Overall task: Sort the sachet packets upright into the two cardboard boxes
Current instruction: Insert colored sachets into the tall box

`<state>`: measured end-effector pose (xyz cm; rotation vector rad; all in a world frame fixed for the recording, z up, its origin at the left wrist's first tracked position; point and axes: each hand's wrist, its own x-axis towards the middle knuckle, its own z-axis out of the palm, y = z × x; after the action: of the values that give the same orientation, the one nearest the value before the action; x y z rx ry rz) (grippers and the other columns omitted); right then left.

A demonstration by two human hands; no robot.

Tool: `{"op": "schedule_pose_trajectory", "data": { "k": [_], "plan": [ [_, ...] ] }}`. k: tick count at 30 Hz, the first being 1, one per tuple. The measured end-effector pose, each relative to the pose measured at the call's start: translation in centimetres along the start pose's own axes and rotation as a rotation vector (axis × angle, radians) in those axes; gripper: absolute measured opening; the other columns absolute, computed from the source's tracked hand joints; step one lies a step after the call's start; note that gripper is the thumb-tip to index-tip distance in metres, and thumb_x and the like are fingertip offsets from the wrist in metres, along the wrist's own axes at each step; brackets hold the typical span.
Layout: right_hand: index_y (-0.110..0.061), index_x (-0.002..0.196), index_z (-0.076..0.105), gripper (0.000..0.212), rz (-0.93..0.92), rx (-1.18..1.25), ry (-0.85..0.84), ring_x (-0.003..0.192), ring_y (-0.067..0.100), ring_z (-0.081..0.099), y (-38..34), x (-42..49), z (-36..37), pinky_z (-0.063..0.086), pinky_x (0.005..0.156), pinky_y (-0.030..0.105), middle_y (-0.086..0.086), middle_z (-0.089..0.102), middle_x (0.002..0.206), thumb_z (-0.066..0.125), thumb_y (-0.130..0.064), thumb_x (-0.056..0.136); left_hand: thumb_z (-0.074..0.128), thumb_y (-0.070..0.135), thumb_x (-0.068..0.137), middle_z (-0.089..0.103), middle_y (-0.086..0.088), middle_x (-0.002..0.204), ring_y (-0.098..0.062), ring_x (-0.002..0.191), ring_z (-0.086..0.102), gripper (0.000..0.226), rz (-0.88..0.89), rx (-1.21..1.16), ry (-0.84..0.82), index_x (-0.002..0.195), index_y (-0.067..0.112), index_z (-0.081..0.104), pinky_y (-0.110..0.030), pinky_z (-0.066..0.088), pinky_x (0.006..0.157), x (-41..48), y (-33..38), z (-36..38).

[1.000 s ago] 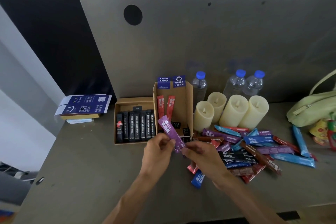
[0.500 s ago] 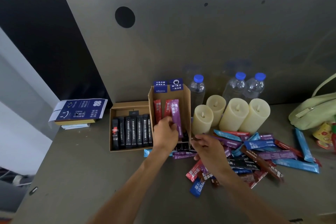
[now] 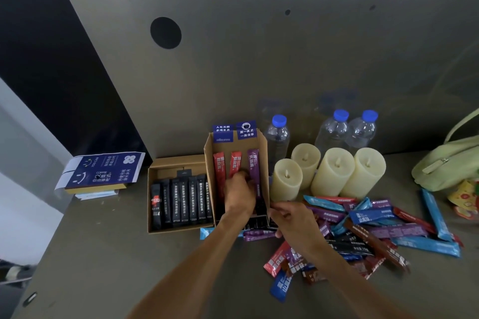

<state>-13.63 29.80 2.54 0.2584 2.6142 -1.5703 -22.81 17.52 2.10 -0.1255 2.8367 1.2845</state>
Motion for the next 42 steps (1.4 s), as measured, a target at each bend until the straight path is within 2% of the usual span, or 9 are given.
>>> {"op": "schedule_pose_trajectory", "data": {
  "k": [5,16,20,23,25,29,33,37,42],
  "plan": [
    [-0.018,0.092,0.074,0.019,-0.020,-0.027,-0.014,0.052,0.009,0.066,0.0,-0.1,-0.1,0.048,0.054,0.014,-0.011,0.068,0.064,0.058,-0.022,0.100,0.057,0.018,0.095,0.073,-0.010,0.095,-0.028,0.091,0.069,0.016,-0.011,0.047,0.006,0.100,0.012,0.072,-0.037,0.057,0.083,0.2,-0.4,0.3],
    [-0.016,0.096,0.074,0.018,-0.042,-0.082,-0.002,0.053,0.008,0.066,0.3,-0.5,-0.4,0.051,0.058,0.016,-0.006,0.070,0.065,0.059,-0.026,0.099,0.057,0.020,0.097,0.071,-0.007,0.091,-0.025,0.087,0.068,0.016,-0.005,0.113,0.001,0.097,0.011,0.071,-0.032,0.055,0.074,0.0,-0.5,0.0],
    [-0.020,0.096,0.072,0.013,-0.040,-0.103,0.019,0.052,0.004,0.066,0.5,-1.1,-0.8,0.051,0.056,0.013,-0.012,0.071,0.081,0.059,-0.021,0.099,0.057,0.020,0.096,0.071,-0.007,0.088,-0.026,0.081,0.068,0.015,0.021,0.088,0.010,0.096,0.013,0.070,-0.036,0.058,0.074,-1.3,-0.5,-0.6],
    [-0.021,0.100,0.073,0.012,-0.037,-0.120,0.015,0.054,-0.005,0.064,1.2,-2.0,-1.4,0.048,0.059,0.009,-0.012,0.068,0.083,0.062,-0.019,0.097,0.059,0.020,0.097,0.071,0.003,0.091,-0.013,0.076,0.066,0.011,0.101,0.039,0.019,0.099,0.017,0.068,-0.018,0.051,0.064,-3.7,-0.6,-1.7],
    [-0.023,0.099,0.073,0.011,-0.048,-0.145,0.019,0.060,-0.012,0.062,1.8,-2.9,-1.9,0.046,0.063,0.007,-0.014,0.068,0.083,0.063,-0.018,0.096,0.061,0.020,0.096,0.069,0.009,0.093,-0.004,0.078,0.065,0.010,0.173,-0.002,0.005,0.103,0.019,0.068,-0.010,0.047,0.066,-5.9,-0.9,-2.7],
    [-0.035,0.092,0.067,0.017,-0.026,-0.143,0.091,0.067,-0.012,0.061,3.1,-5.3,-3.0,0.047,0.065,0.012,-0.015,0.068,0.086,0.063,-0.019,0.096,0.065,0.022,0.093,0.069,0.015,0.084,0.000,0.075,0.063,0.004,0.268,0.017,-0.094,0.093,0.024,0.068,-0.019,0.054,0.069,-10.4,-2.7,-3.0],
    [-0.032,0.090,0.067,0.015,0.019,-0.121,0.143,0.076,-0.007,0.066,4.6,-7.6,-3.2,0.054,0.065,0.016,-0.014,0.069,0.088,0.064,-0.019,0.096,0.061,0.031,0.091,0.068,0.012,0.087,-0.007,0.078,0.063,0.005,0.183,0.202,-0.211,0.090,0.026,0.063,-0.033,0.055,0.072,-13.3,-4.8,-0.9],
    [-0.022,0.089,0.072,0.011,0.046,-0.103,0.158,0.064,-0.004,0.064,5.2,-8.8,-3.0,0.048,0.059,0.012,-0.011,0.068,0.074,0.065,-0.015,0.095,0.061,0.043,0.089,0.065,0.009,0.094,-0.016,0.083,0.063,0.020,0.072,0.265,-0.268,0.091,0.023,0.060,-0.031,0.048,0.068,-13.8,-4.8,1.0],
    [-0.017,0.089,0.073,0.013,0.079,-0.057,0.149,0.053,0.004,0.063,5.3,-9.5,-2.3,0.048,0.051,0.017,-0.005,0.070,0.071,0.063,-0.014,0.096,0.058,0.036,0.090,0.068,0.002,0.090,-0.022,0.082,0.064,0.018,0.010,0.254,-0.326,0.088,0.019,0.062,-0.035,0.053,0.070,-13.5,-4.4,1.7]
  ]
}}
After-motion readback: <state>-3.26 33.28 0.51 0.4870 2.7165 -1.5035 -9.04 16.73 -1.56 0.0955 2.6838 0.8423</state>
